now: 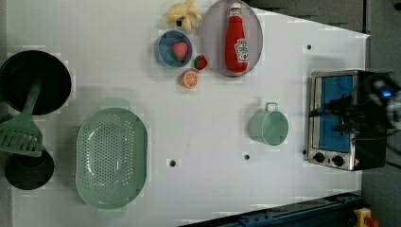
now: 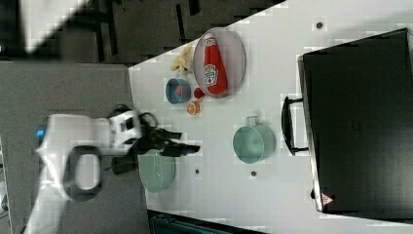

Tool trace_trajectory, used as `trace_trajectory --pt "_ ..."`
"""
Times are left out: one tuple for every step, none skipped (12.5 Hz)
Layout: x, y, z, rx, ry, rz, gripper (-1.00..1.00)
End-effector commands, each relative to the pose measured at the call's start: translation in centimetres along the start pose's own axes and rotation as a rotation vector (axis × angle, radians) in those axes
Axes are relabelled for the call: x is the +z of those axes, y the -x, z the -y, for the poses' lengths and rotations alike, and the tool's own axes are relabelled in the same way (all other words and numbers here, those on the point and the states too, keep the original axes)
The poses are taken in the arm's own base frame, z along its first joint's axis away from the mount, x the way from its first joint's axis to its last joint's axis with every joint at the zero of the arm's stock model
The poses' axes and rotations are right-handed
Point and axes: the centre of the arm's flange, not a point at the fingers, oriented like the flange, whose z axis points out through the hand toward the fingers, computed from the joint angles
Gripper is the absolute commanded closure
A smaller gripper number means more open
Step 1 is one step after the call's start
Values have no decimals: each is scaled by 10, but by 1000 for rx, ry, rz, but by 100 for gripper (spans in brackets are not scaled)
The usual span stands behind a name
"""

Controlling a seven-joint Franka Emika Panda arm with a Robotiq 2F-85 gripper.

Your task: Drag mug right to left.

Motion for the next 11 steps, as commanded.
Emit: trace_trajectory --pt "20 -2 -10 -298 -19 -71 -100" --pt "35 -1 -9 -344 -18 -81 -100" --pt "52 2 -9 -369 -15 -73 -100" --pt "69 6 -9 -376 -6 -55 -100" --pt "85 7 -8 -388 9 -40 -100" --pt "98 6 -6 -403 27 -31 -100" --pt "111 3 -5 -410 37 -20 -100" --pt "124 1 -3 -412 40 -5 -100" --pt "137 -1 -1 -416 42 8 -100" --pt "151 -3 2 -419 42 12 -100" --pt "162 -6 7 -425 40 6 -100"
